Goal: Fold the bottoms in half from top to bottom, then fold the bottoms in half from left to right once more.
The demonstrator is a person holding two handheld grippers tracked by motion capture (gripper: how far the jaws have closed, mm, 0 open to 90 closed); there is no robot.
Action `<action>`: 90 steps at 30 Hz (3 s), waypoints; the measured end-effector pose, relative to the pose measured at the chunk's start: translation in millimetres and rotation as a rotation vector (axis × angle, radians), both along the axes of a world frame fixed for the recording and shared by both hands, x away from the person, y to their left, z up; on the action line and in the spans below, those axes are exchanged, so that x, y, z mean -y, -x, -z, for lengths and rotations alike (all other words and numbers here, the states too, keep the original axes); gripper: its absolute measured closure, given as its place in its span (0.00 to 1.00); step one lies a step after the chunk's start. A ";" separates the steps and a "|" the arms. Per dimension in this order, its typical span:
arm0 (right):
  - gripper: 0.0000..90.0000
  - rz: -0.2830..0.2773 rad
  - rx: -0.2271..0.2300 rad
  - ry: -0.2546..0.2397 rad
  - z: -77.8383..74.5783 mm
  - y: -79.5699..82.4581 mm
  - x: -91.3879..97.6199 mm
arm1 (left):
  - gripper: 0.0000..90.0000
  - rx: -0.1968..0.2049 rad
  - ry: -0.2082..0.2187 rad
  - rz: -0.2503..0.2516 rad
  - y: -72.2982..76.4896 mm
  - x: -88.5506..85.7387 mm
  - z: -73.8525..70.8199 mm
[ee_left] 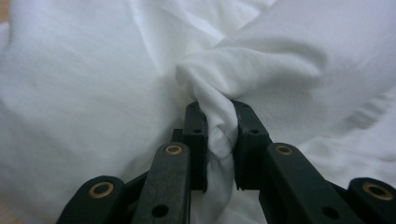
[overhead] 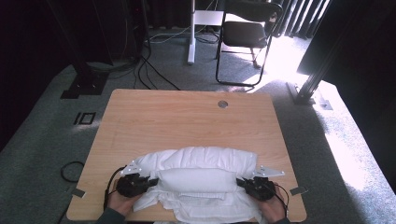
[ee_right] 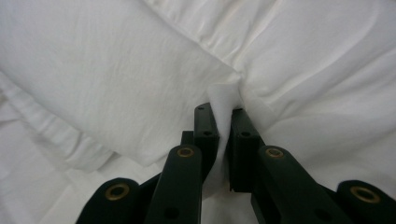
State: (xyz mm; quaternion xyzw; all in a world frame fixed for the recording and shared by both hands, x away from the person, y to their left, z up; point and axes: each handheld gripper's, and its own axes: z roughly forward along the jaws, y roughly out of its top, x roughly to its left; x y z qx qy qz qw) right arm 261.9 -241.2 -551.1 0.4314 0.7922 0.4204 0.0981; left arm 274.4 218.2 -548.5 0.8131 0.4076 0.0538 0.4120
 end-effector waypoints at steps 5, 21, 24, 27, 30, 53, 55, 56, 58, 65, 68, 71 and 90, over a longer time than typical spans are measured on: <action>0.94 0.011 0.012 0.039 1.6 -21.0 -12.0 | 0.88 0.042 -0.083 -0.035 -20.6 8.0 -4.6; 0.84 0.156 0.027 0.050 -9.9 -108.2 -21.6 | 0.79 0.034 -0.059 -0.210 -113.0 11.8 -20.1; 0.62 0.178 0.047 -0.009 -23.7 -105.2 -14.1 | 0.62 0.058 0.019 -0.188 -103.7 0.0 -36.5; 0.52 0.190 0.100 -0.046 -43.1 -100.6 -9.4 | 0.56 0.090 0.061 -0.188 -98.5 -7.8 -51.0; 0.51 0.202 0.132 -0.062 -59.1 -104.9 -11.6 | 0.55 0.149 0.135 -0.199 -99.9 -10.6 -78.0; 0.51 0.094 0.055 0.137 -20.5 -69.7 -62.0 | 0.61 0.003 0.018 -0.091 -71.2 40.3 -22.7; 0.51 0.092 0.051 0.162 -13.0 -65.8 -62.0 | 0.61 0.007 0.012 -0.090 -64.7 36.9 -15.9; 0.51 0.089 0.045 0.172 -9.7 -64.9 -61.8 | 0.61 0.010 0.017 -0.092 -61.7 34.0 -13.8; 0.51 0.090 0.045 0.172 -6.3 -62.9 -61.0 | 0.61 0.016 0.027 -0.111 -57.0 27.3 -14.0; 0.51 0.084 0.035 0.177 -5.3 -66.0 -61.0 | 0.56 0.161 0.106 -0.150 -57.6 20.7 -61.2; 0.51 0.086 0.032 0.173 -4.6 -67.0 -61.5 | 0.55 0.210 0.106 -0.162 -71.7 29.9 -77.0; 0.51 0.089 0.028 0.166 -4.1 -67.3 -61.4 | 0.55 0.196 0.116 -0.172 -88.7 38.1 -79.5; 0.45 0.137 0.146 0.059 -41.6 -71.9 -66.4 | 0.53 0.082 0.028 -0.149 -103.0 64.3 -18.4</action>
